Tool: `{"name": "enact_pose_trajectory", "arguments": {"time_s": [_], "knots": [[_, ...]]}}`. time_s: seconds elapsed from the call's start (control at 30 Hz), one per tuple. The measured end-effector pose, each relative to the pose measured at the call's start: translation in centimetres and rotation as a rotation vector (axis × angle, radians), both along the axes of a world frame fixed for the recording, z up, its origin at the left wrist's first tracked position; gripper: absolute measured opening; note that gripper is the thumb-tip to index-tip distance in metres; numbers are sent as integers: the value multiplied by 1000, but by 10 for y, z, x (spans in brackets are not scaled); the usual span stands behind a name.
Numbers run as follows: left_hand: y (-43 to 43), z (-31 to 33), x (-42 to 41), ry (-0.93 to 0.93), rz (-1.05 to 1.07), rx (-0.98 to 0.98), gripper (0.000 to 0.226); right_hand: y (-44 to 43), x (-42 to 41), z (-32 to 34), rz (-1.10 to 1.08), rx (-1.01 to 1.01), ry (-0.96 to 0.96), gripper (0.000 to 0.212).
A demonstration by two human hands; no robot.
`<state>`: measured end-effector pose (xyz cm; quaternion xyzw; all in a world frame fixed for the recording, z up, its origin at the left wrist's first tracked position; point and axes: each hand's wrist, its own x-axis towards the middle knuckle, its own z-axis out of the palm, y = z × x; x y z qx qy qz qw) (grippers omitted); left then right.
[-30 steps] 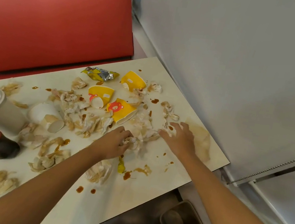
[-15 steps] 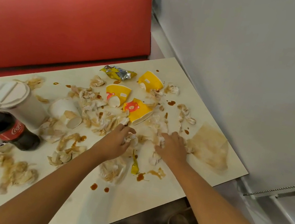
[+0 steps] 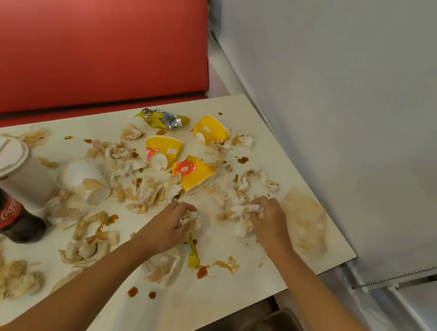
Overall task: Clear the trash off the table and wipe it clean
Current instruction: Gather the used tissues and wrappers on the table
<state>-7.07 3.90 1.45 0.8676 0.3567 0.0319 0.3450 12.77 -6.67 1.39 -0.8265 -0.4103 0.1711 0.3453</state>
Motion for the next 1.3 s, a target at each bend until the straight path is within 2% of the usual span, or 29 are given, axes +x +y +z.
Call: {"name": "enact_pose_trajectory", "arguments": {"time_s": [0.13,0.37,0.5,0.6,0.73,0.93,1.17,1.3], "knots": [[0,1,10,-47,13,18,35,-8,20,-3,-71,-111,-148,32],[-2,3,15,-96,24,41,47,-8,8,-20,145,-478,-165,48],[-3,-1,9,-84,0,55,50,-3,-15,-26,159,-512,-226,53],[-5,-1,5,-79,3,45,49,-2,-28,-32,194,-464,-353,49],[-12,-2,0,-93,0,23,47,-4,-35,-34,219,-381,-357,32],[-16,2,-1,-97,16,-17,44,-5,-18,-8,123,-161,-285,26],[-3,21,13,-137,-60,26,42,3,7,54,23,96,-213,23],[10,35,30,-159,-105,49,42,4,10,90,-116,235,-85,22]]}}
